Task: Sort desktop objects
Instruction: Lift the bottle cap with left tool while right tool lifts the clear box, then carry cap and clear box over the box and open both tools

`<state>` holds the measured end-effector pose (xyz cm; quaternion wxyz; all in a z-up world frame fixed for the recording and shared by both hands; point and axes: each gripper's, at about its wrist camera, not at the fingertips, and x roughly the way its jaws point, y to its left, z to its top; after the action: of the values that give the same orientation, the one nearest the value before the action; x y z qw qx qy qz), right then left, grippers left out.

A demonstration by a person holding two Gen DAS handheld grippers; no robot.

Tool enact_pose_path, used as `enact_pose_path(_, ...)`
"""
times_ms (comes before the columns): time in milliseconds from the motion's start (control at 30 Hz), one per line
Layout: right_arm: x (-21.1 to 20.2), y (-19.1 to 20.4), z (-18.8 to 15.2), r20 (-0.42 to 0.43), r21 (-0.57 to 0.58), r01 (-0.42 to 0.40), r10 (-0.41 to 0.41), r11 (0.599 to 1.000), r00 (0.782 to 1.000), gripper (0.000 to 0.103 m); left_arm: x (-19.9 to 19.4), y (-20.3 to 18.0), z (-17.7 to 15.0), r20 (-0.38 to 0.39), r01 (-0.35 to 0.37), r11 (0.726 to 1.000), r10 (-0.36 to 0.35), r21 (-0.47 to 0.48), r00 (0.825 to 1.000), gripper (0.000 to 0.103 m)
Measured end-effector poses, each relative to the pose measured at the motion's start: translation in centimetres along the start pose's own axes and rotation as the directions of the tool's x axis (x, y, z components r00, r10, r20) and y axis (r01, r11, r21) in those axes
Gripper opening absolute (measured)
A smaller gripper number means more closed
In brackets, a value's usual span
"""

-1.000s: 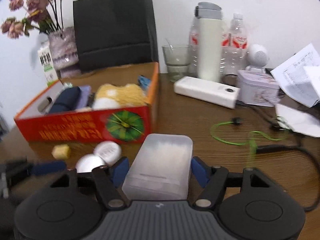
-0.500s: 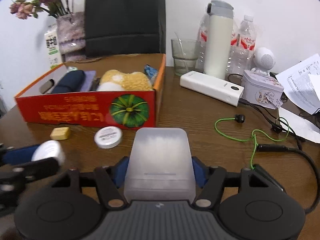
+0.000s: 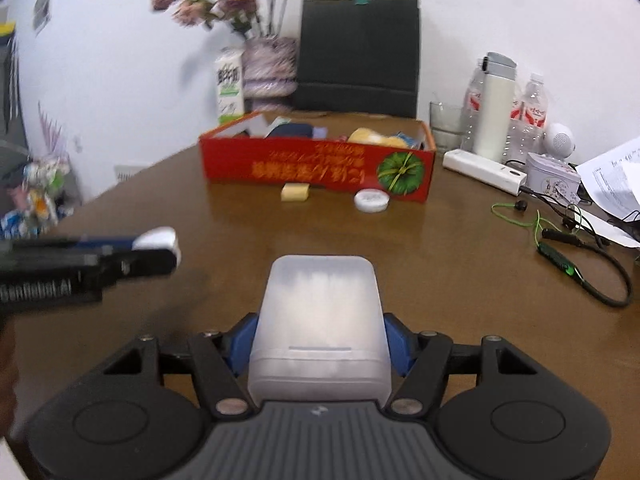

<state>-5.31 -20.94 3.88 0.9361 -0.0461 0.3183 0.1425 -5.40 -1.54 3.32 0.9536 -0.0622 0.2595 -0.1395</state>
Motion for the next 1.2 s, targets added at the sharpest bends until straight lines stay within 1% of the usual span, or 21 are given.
enact_pose_path(100, -0.7, 0.8, -1.2, -0.027, -0.002, 0.012, -0.012, 1.000, 1.000, 0.064, -1.0, 0.2, -0.5, 0.003, 0.009, 1.000, -0.009, -0.009, 1.000, 0.040)
enact_pose_path(233, -1.6, 0.9, -1.4, -0.028, 0.020, 0.038, -0.037, 0.999, 0.999, 0.064, -1.7, 0.3, -0.5, 0.029, 0.009, 1.000, -0.009, -0.008, 1.000, 0.040)
enact_pose_path(300, -1.8, 0.9, -1.2, -0.015, 0.011, 0.046, -0.046, 0.999, 0.999, 0.064, -2.0, 0.3, -0.3, 0.042, 0.013, 1.000, -0.012, -0.011, 0.999, 0.040)
enact_pose_path(400, -2.7, 0.6, -0.5, 0.032, 0.009, 0.055, -0.055, 0.998, 0.998, 0.064, -2.1, 0.7, -0.2, 0.055, 0.004, 1.000, -0.003, -0.020, 0.999, 0.040)
enact_pose_path(500, -3.3, -0.3, 0.7, 0.068, 0.026, 0.067, -0.069, 0.997, 0.995, 0.064, -1.8, 1.5, 0.3, 0.057, -0.006, 0.999, 0.008, -0.042, 0.998, 0.040)
enact_pose_path(600, -3.3, -1.5, 2.5, 0.101, 0.046, 0.066, -0.071, 0.997, 0.992, 0.064, -1.2, 2.3, 1.7, 0.073, -0.021, 0.999, 0.025, -0.049, 0.997, 0.040)
enact_pose_path(667, -2.8, -2.3, 4.4, 0.123, 0.052, 0.064, -0.070, 0.997, 0.990, 0.064, -0.6, 3.1, 3.5, 0.095, -0.017, 0.999, 0.022, -0.052, 0.995, 0.040)
enact_pose_path(733, -2.1, -3.1, 6.9, 0.166, 0.055, 0.058, -0.067, 0.997, 0.984, 0.064, 0.7, 3.9, 6.3, 0.123, -0.023, 0.999, 0.028, -0.045, 0.992, 0.040)
enact_pose_path(800, -0.6, -4.2, 10.1, 0.198, 0.076, 0.029, -0.044, 0.997, 0.979, 0.064, 2.7, 4.7, 10.0, 0.138, -0.037, 0.999, 0.041, -0.035, 0.990, 0.040)
enact_pose_path(867, 1.8, -5.0, 13.9, 0.199, 0.097, -0.007, -0.013, 0.995, 0.980, 0.064, 5.7, 5.6, 14.0, 0.124, -0.047, 0.999, 0.050, -0.024, 0.991, 0.040)
enact_pose_path(900, 3.5, -5.4, 15.8, 0.190, 0.114, -0.021, -0.002, 0.993, 0.982, 0.064, 7.8, 6.0, 16.1, 0.123, -0.083, 0.996, 0.084, -0.012, 0.989, 0.040)
enact_pose_path(933, 5.4, -5.9, 17.8, 0.173, 0.126, -0.024, 0.002, 0.992, 0.985, 0.064, 9.8, 6.3, 17.7, 0.099, -0.115, 0.993, 0.113, 0.014, 0.989, 0.040)
enact_pose_path(1000, 9.6, -6.6, 21.3, 0.132, 0.170, -0.019, -0.003, 0.985, 0.991, 0.064, 13.8, 7.5, 20.3, 0.049, -0.182, 0.983, 0.182, 0.008, 0.982, 0.040)
enact_pose_path(1067, 13.9, -6.9, 24.0, 0.074, 0.197, -0.020, 0.005, 0.980, 0.997, 0.064, 17.6, 8.8, 21.7, -0.025, -0.209, 0.978, 0.209, 0.011, 0.978, 0.040)
enact_pose_path(1100, 15.8, -7.0, 25.0, 0.049, 0.214, -0.019, 0.009, 0.977, 0.999, 0.064, 19.5, 9.5, 22.1, -0.063, -0.228, 0.973, 0.229, 0.025, 0.971, 0.040)
enact_pose_path(1167, 19.6, -6.7, 26.4, 0.004, 0.208, -0.022, 0.021, 0.978, 1.000, 0.064, 21.8, 10.7, 22.1, -0.105, -0.268, 0.963, 0.267, 0.009, 0.958, 0.041)
enact_pose_path(1200, 21.3, -6.5, 27.0, -0.018, 0.196, -0.015, 0.019, 0.981, 1.000, 0.064, 22.9, 11.1, 22.0, -0.129, -0.265, 0.964, 0.265, 0.012, 0.956, 0.041)
